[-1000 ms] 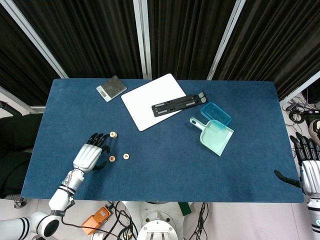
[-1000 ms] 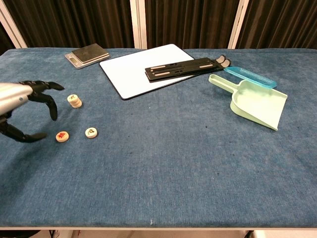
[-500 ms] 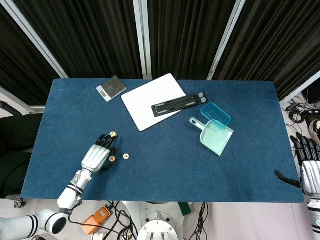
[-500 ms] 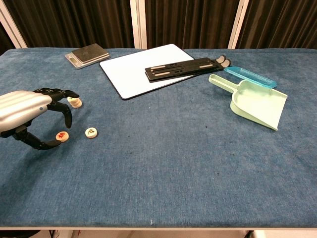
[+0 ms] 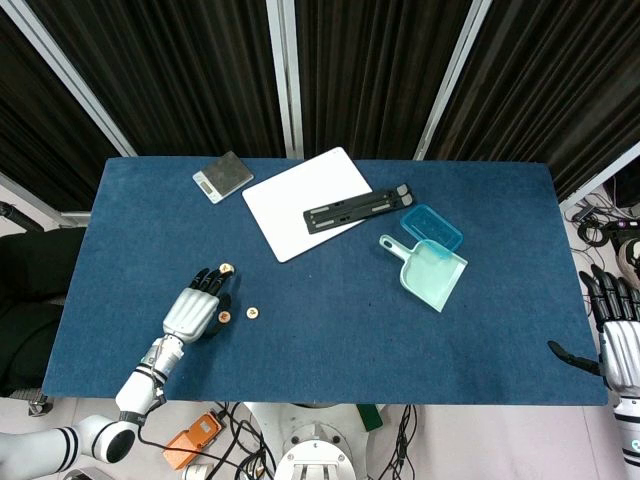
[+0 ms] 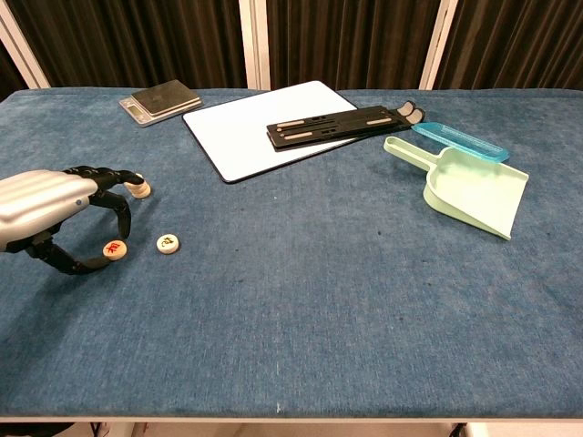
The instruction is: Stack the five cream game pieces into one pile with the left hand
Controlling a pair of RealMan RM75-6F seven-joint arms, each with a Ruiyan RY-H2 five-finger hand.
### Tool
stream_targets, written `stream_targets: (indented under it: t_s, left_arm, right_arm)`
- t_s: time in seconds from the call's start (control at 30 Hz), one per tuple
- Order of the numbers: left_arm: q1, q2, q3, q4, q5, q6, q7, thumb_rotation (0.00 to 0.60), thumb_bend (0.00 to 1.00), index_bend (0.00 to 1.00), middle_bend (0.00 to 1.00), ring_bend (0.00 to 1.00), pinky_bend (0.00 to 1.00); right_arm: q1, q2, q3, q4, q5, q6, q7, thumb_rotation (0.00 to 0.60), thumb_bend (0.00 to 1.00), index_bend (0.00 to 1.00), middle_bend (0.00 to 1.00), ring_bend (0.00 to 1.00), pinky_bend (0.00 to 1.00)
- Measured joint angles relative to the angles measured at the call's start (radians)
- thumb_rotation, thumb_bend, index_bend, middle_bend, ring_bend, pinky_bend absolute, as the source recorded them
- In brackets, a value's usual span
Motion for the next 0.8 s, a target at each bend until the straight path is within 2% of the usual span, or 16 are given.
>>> stream_targets:
  t_s: [0.17, 0.37, 0.57, 0.8]
  left_arm:
    - [0.000, 0.001, -0.001, 0.000, 0.000, -0.005, -0.001, 0.600, 0.36, 0.48, 0.01, 0.00, 0.00]
    - [-0.002, 0.021, -0.014, -0.024, 0.002, -0.007, -0.034, 0.600, 0.37, 0.50, 0.01, 0.00, 0.00]
    - [-0.023, 0.071, -0.067, -0.078, 0.002, 0.003, -0.048, 0.600, 0.36, 0.50, 0.01, 0.00, 0.00]
    - [-0.102, 0.087, -0.164, -0.086, -0.110, -0.078, -0.035, 0.600, 0.35, 0.50, 0.01, 0.00, 0.00]
  right_arm:
    - [0.000, 0.001, 0.001, -0.002, 0.001, 0.001, -0.002, 0.600, 0.16, 0.00, 0.00, 0.00, 0.00]
    - [-0.002, 0.001, 0.002, -0.003, -0.002, 0.007, 0.000, 0.600, 0.16, 0.00, 0.00, 0.00, 0.00]
    - [-0.002, -0.003, 0.002, 0.004, -0.003, 0.009, 0.005, 0.600, 0.16, 0.00, 0.00, 0.00, 0.00]
    - [0.002, -0.009, 0.002, 0.013, 0.001, 0.000, 0.014, 0.600, 0.16, 0.00, 0.00, 0.00, 0.00]
